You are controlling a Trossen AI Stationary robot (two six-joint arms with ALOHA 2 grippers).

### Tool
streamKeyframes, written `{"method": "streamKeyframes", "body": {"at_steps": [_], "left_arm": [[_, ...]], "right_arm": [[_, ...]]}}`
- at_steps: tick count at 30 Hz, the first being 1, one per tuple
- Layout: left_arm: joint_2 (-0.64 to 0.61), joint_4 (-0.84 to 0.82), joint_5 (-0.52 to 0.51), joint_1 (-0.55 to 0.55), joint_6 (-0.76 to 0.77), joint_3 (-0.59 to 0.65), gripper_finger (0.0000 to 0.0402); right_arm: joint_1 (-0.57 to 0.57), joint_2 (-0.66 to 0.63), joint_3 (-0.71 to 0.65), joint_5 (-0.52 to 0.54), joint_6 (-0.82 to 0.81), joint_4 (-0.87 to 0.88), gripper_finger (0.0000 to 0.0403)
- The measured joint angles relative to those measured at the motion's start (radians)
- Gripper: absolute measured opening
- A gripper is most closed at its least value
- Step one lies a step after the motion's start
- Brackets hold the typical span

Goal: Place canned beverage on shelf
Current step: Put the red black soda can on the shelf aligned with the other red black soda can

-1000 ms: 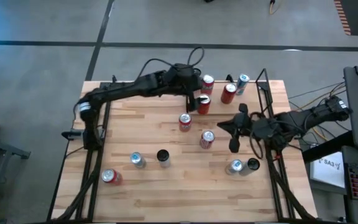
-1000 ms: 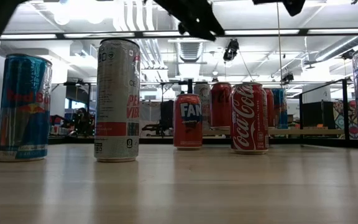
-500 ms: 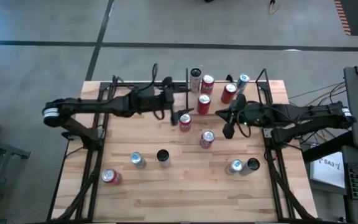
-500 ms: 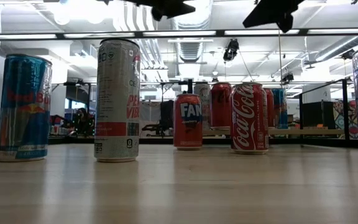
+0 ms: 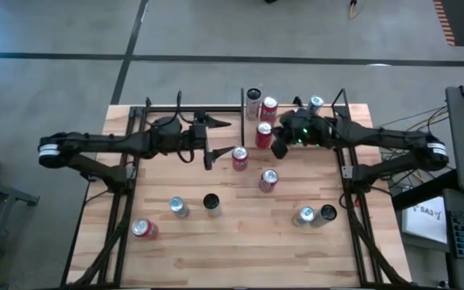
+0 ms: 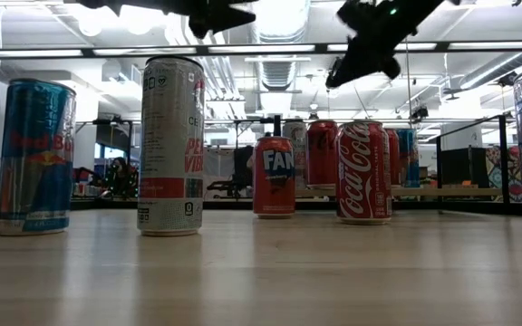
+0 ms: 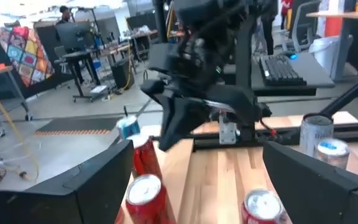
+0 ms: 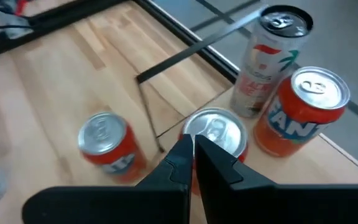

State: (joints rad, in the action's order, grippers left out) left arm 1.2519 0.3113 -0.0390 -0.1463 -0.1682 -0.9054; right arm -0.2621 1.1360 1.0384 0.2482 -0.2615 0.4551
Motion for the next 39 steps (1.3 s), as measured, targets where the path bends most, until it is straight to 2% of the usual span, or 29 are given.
{"method": "streamKeyframes", "body": {"at_steps": [6,18,39], "left_arm": [[-0.05,0.014,-0.051,0.0,0.014,0.064,0.0341],[-0.093,0.015,-0.058,0.0,0.031,0.094,0.0341],[-0.094,0.014,-0.058,0.0,0.058,0.097,0.0341]], "right_arm": [[-0.077,0.123,0.114,-0.105,-0.001,0.067,0.0009],[-0.1,0.306,0.314,-0.111,-0.008,0.29,0.0009],[-0.1,0.307,0.285,-0.08,-0.016,0.343,0.0009]]}}
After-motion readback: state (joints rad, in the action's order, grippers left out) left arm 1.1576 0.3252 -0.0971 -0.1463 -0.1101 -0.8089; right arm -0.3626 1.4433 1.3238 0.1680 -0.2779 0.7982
